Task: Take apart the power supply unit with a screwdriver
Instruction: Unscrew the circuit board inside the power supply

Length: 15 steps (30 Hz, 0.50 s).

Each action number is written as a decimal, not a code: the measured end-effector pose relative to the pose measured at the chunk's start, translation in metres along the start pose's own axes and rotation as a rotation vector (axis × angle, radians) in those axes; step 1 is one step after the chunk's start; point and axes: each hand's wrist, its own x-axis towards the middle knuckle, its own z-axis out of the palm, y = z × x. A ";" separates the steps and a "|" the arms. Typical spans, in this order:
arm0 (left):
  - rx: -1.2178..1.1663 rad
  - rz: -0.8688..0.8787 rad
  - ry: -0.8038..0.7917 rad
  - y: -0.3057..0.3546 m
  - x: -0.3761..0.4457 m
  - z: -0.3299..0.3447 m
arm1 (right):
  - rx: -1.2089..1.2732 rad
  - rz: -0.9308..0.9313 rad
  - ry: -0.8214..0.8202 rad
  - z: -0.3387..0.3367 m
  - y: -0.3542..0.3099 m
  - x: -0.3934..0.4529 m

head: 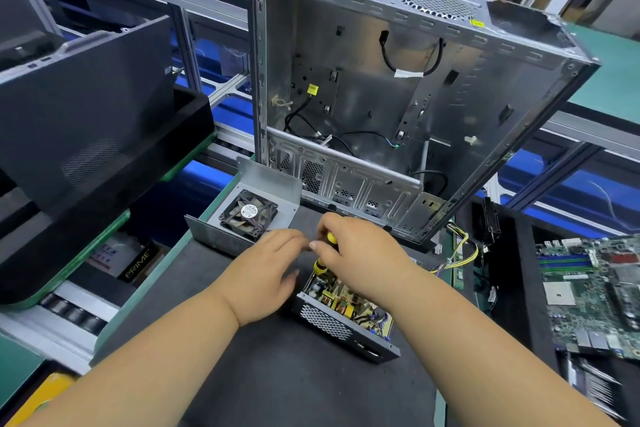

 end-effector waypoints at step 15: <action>-0.333 -0.358 -0.094 0.002 -0.017 0.034 | -0.077 0.018 -0.029 -0.001 -0.001 -0.001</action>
